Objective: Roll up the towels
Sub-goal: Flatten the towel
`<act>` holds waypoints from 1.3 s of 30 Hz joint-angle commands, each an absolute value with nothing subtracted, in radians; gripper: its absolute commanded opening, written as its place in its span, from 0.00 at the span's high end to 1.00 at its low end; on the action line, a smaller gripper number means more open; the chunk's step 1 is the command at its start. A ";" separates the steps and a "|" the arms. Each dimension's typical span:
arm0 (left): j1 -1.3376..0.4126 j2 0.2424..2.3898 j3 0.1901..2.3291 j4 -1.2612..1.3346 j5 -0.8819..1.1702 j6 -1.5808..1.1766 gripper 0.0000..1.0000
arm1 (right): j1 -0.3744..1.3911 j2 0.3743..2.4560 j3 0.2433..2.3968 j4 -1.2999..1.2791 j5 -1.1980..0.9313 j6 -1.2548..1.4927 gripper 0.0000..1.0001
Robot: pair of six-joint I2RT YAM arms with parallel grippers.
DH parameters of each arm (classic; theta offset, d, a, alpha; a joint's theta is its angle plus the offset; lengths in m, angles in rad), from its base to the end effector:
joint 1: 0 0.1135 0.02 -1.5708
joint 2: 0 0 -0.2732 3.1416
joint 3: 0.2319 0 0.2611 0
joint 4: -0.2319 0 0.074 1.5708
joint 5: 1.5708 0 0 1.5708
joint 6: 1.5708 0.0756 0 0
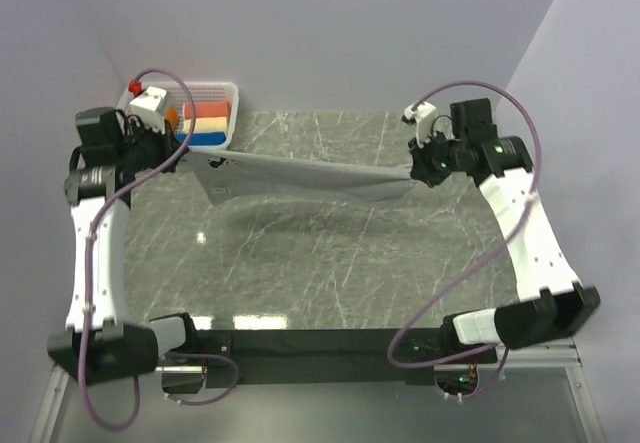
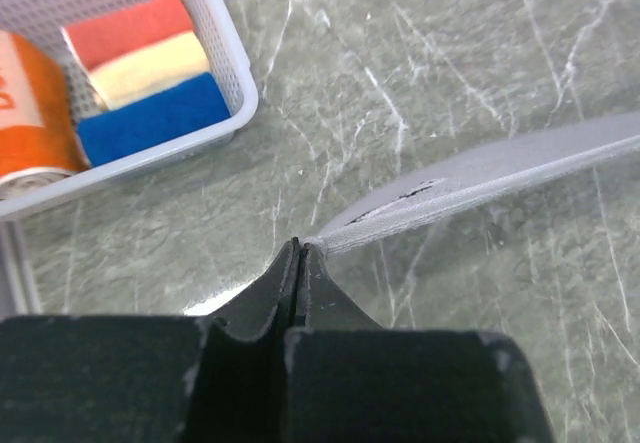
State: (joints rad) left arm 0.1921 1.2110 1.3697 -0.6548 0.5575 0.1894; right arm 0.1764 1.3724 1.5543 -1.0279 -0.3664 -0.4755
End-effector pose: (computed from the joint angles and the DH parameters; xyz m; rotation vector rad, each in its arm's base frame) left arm 0.2891 0.0155 0.4029 0.3339 1.9738 -0.3316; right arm 0.2916 0.0795 0.3781 -0.9123 2.1815 0.2989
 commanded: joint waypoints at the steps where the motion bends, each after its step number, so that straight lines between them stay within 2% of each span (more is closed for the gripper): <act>1: 0.216 1.085 1.335 -0.682 0.564 0.219 1.00 | 0.161 1.255 1.506 -1.069 -0.376 -0.525 1.00; 5: 0.218 1.011 1.319 -0.738 0.581 0.218 1.00 | 0.161 1.137 1.485 -1.109 -0.388 -0.529 1.00; 10: 0.216 1.034 1.316 -0.805 0.610 0.229 1.00 | 0.161 1.135 1.454 -1.108 -0.367 -0.535 1.00; 16: 0.216 1.147 1.217 -0.697 0.588 0.207 1.00 | 0.163 1.288 1.408 -1.008 -0.382 -0.520 1.00; 23: 0.213 1.363 1.100 -0.457 0.618 0.183 0.99 | 0.161 1.596 1.449 -0.849 -0.397 -0.500 1.00; 31: 0.201 1.650 1.190 -0.293 0.629 0.180 0.99 | 0.160 1.857 1.613 -0.778 -0.373 -0.499 1.00; 34: 0.199 1.704 1.258 -0.293 0.635 0.201 0.99 | 0.155 1.930 1.682 -0.790 -0.365 -0.508 1.00; 39: 0.199 1.684 1.284 -0.383 0.644 0.284 0.99 | 0.144 1.922 1.720 -0.828 -0.360 -0.532 1.00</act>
State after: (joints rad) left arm 0.2016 1.7302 1.2366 -0.3725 0.6113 0.2176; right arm 0.1623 1.9507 1.6669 -0.8223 -0.3779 -0.5083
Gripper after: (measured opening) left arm 0.013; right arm 0.008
